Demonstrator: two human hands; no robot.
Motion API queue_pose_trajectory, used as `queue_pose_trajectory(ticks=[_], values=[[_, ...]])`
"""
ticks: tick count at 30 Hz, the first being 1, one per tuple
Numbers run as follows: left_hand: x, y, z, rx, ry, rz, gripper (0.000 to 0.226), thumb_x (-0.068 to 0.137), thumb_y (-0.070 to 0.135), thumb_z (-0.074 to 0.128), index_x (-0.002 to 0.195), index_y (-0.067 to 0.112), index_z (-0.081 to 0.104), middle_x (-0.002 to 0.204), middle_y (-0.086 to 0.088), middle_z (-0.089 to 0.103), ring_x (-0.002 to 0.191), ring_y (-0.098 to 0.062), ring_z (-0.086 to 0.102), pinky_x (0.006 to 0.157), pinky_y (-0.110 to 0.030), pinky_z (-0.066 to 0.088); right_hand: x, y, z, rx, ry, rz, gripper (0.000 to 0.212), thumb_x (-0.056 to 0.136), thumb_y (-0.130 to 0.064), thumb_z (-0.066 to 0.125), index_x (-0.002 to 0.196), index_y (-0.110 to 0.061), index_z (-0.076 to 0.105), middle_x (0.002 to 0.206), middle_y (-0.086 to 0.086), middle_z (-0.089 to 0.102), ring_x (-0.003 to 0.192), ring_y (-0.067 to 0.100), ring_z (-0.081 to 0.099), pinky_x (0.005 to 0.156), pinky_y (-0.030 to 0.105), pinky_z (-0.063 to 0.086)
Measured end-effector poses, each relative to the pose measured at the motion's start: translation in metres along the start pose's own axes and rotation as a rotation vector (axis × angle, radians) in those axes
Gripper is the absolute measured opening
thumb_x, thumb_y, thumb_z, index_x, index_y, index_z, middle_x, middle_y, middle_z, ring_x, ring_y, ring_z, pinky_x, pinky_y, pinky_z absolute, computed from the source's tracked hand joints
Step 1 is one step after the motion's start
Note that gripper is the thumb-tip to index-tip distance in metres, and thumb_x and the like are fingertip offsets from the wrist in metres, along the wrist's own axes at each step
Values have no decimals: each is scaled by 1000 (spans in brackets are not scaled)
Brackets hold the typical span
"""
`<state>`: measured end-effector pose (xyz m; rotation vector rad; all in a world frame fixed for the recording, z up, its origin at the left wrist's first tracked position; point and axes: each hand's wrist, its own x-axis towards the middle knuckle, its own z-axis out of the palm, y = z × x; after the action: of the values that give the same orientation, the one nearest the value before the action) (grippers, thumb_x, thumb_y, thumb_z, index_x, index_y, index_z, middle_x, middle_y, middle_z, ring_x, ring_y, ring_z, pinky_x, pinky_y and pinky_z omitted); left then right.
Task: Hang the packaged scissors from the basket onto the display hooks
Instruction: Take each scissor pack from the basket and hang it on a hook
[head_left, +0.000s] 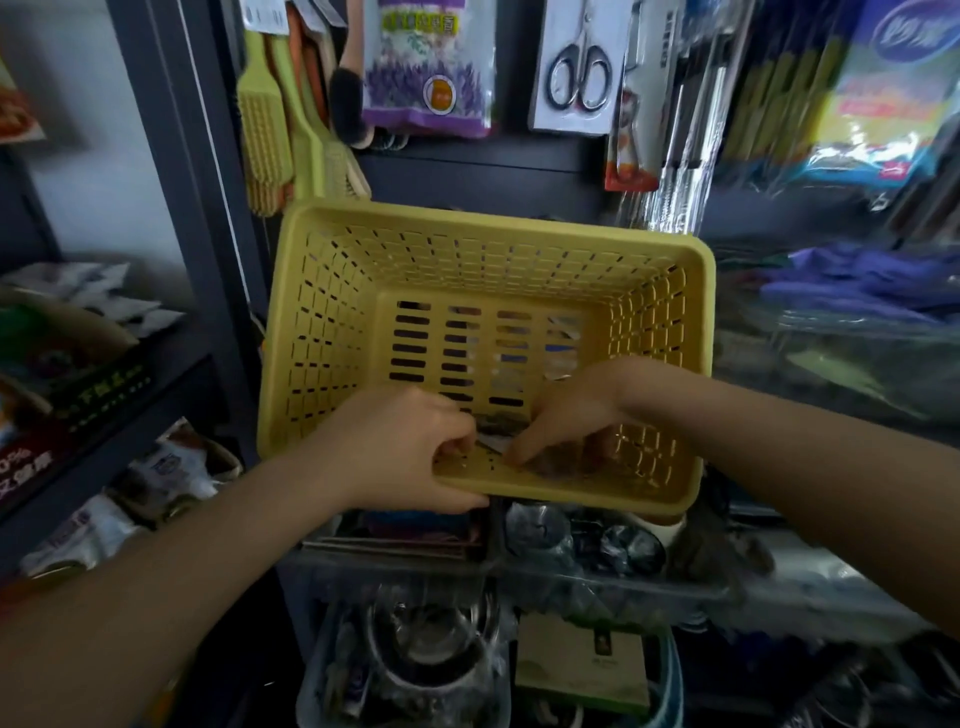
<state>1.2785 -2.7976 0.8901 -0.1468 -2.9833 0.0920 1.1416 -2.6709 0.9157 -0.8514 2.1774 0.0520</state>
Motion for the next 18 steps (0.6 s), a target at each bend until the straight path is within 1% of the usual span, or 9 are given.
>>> queue_pose_trajectory(ticks=[2, 4, 5, 7, 9, 11, 13, 15, 18], values=[[0, 0, 0, -7, 1, -11, 48, 70, 68, 54, 101, 31, 58, 93, 17, 58, 81, -4, 51, 61, -17, 42, 1, 0, -6, -2, 13, 6, 38, 79, -55, 61, 86, -17, 67, 91, 4, 67, 82, 23, 63, 77, 33, 52], [1, -3, -2, -39, 38, -21, 48, 69, 69, 54, 98, 31, 59, 91, 16, 59, 79, -3, 52, 63, -20, 47, -5, 0, -14, -27, 155, 6, 49, 76, -51, 66, 109, -16, 62, 113, 7, 65, 103, 29, 62, 96, 40, 49], [2, -4, -4, -53, 70, -22, 49, 68, 70, 54, 96, 31, 59, 90, 16, 60, 78, -2, 52, 64, -22, 49, -10, 0, -21, -6, 209, -6, 52, 78, -45, 67, 118, -14, 57, 118, 8, 62, 109, 30, 59, 99, 41, 47], [6, -7, -12, -52, 113, -40, 55, 63, 74, 52, 96, 29, 57, 90, 16, 59, 78, -3, 53, 67, -26, 51, -22, 2, -35, 168, 271, -81, 52, 80, -26, 68, 126, -11, 50, 114, 13, 63, 102, 29, 63, 89, 37, 52], [11, -8, -22, -54, 128, -92, 71, 54, 78, 50, 108, 30, 48, 103, 18, 52, 88, -6, 52, 74, -28, 50, -38, 2, -51, 292, 385, -211, 55, 81, -8, 67, 131, -7, 45, 103, 13, 66, 81, 23, 66, 70, 29, 56], [18, -11, -31, -78, 235, -105, 95, 47, 81, 49, 125, 29, 36, 121, 14, 41, 107, -10, 46, 88, -30, 45, -56, 1, -65, 208, 614, -319, 54, 79, 3, 65, 126, -12, 46, 91, 7, 64, 66, 17, 62, 55, 21, 52], [28, -16, -37, -52, 460, -46, 103, 51, 81, 48, 134, 22, 31, 137, 2, 39, 121, -18, 39, 98, -34, 33, -68, 3, -78, 84, 855, -423, 43, 76, 5, 67, 113, -14, 53, 82, 1, 61, 64, 15, 58, 49, 13, 46], [43, -22, -45, -84, 576, -57, 94, 61, 76, 44, 135, 18, 32, 140, -5, 39, 126, -20, 33, 101, -36, 28, -75, 6, -88, 76, 996, -522, 31, 76, 2, 69, 101, -15, 60, 85, 1, 63, 75, 17, 62, 59, 12, 49], [69, -23, -61, -194, 609, -128, 83, 68, 67, 52, 133, 18, 36, 138, -3, 41, 126, -21, 37, 101, -39, 34, -77, 9, -97, 88, 1114, -612, 25, 76, -3, 71, 85, -23, 60, 84, -5, 65, 84, 13, 66, 77, 19, 53]])
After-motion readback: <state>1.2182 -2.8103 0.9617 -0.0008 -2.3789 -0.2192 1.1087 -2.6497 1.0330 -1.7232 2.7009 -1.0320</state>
